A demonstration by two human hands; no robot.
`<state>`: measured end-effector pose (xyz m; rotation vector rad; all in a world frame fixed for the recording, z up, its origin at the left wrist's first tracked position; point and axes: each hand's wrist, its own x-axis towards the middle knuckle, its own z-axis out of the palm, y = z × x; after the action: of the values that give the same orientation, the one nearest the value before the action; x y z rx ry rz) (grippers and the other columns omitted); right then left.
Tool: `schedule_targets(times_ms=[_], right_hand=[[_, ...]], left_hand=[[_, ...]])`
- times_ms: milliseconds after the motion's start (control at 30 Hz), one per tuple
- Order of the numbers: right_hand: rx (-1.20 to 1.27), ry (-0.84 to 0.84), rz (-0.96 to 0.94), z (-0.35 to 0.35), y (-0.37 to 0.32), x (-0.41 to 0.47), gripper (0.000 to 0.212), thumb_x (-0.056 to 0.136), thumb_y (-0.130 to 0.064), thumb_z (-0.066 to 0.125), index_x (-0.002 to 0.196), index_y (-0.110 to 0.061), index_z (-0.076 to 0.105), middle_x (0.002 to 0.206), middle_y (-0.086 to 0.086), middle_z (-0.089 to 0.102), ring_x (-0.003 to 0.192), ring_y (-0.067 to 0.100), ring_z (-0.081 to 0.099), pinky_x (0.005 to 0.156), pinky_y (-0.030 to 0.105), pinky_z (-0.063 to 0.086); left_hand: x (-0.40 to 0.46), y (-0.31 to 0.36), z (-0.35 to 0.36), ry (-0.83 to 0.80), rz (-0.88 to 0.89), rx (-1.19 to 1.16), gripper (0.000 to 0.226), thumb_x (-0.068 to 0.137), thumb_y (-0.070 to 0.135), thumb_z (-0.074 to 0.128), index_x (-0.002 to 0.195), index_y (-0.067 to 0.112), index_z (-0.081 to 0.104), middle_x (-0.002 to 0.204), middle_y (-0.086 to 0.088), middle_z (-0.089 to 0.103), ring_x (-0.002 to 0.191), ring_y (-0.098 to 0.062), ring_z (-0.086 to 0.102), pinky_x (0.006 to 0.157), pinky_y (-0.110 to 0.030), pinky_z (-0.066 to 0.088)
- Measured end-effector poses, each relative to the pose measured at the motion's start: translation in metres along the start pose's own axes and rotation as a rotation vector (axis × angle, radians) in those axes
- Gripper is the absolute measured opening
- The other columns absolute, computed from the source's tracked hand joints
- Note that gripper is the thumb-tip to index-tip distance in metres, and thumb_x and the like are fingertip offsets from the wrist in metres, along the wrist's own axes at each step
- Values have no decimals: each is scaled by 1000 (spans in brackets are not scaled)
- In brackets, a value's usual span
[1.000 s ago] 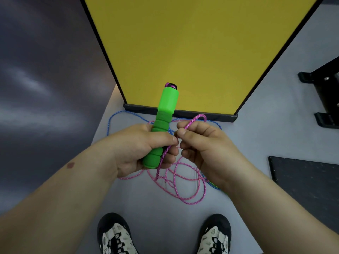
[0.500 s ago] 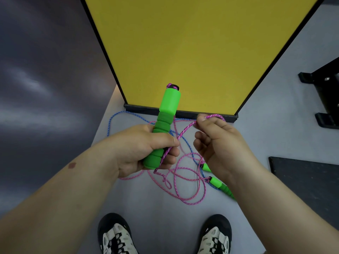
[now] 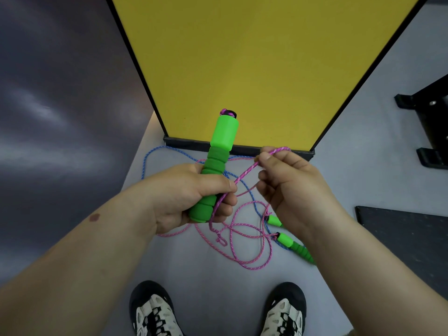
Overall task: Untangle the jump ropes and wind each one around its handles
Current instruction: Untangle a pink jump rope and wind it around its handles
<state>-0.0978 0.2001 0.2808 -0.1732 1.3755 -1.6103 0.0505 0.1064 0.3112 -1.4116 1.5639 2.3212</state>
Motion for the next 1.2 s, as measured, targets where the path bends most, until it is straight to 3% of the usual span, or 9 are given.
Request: schedule_targets(times_ms=[233, 367, 533, 667, 967, 1100, 1200], right_hand=[[74, 54, -8, -6, -6, 5, 5, 92, -16, 70, 89, -19, 72, 80, -1, 63, 61, 9, 56, 59, 22, 51], [-17, -103, 75, 0, 1, -1, 9, 92, -14, 68, 100, -17, 71, 84, 0, 66, 60, 8, 57, 58, 22, 50], [-140, -274, 105, 6, 7, -9, 15, 93, -7, 65, 106, -13, 70, 72, -3, 66, 60, 7, 57, 60, 21, 50], [-140, -225, 46, 5, 5, -6, 14, 92, -4, 65, 100, -14, 71, 76, -1, 66, 60, 7, 57, 58, 21, 49], [56, 52, -37, -7, -8, 6, 6, 92, -12, 68, 95, -16, 72, 80, 0, 64, 58, 7, 56, 59, 20, 51], [42, 21, 5, -6, -6, 5, 5, 92, -15, 69, 96, -18, 72, 81, -2, 65, 60, 8, 56, 59, 21, 51], [-10, -99, 67, 0, -1, -1, 8, 92, -15, 69, 100, -16, 71, 80, -1, 64, 60, 8, 56, 57, 20, 51]], left_hand=[[-1, 0, -1, -5, 9, 15, 8, 92, 12, 68, 87, 6, 68, 75, -9, 70, 61, -18, 65, 63, -30, 59], [0, 0, 0, 1, 14, 7, 8, 92, 12, 68, 88, 6, 68, 75, -9, 70, 61, -18, 65, 63, -30, 58], [0, 0, 0, 10, 10, 7, 8, 93, 12, 67, 88, 6, 69, 74, -9, 70, 59, -17, 65, 61, -28, 59], [1, -1, 1, 13, 9, 5, 8, 92, 13, 68, 87, 7, 69, 74, -9, 70, 59, -18, 64, 65, -31, 58], [0, -2, 1, -9, 17, 8, 9, 93, 11, 68, 85, 7, 68, 74, -9, 69, 61, -18, 64, 64, -32, 57], [0, -2, 1, -3, 17, 8, 8, 92, 11, 68, 86, 6, 68, 74, -9, 70, 61, -18, 65, 64, -31, 59], [1, -1, 1, -6, 20, 10, 8, 93, 12, 67, 87, 6, 67, 74, -9, 70, 61, -18, 65, 64, -31, 58]])
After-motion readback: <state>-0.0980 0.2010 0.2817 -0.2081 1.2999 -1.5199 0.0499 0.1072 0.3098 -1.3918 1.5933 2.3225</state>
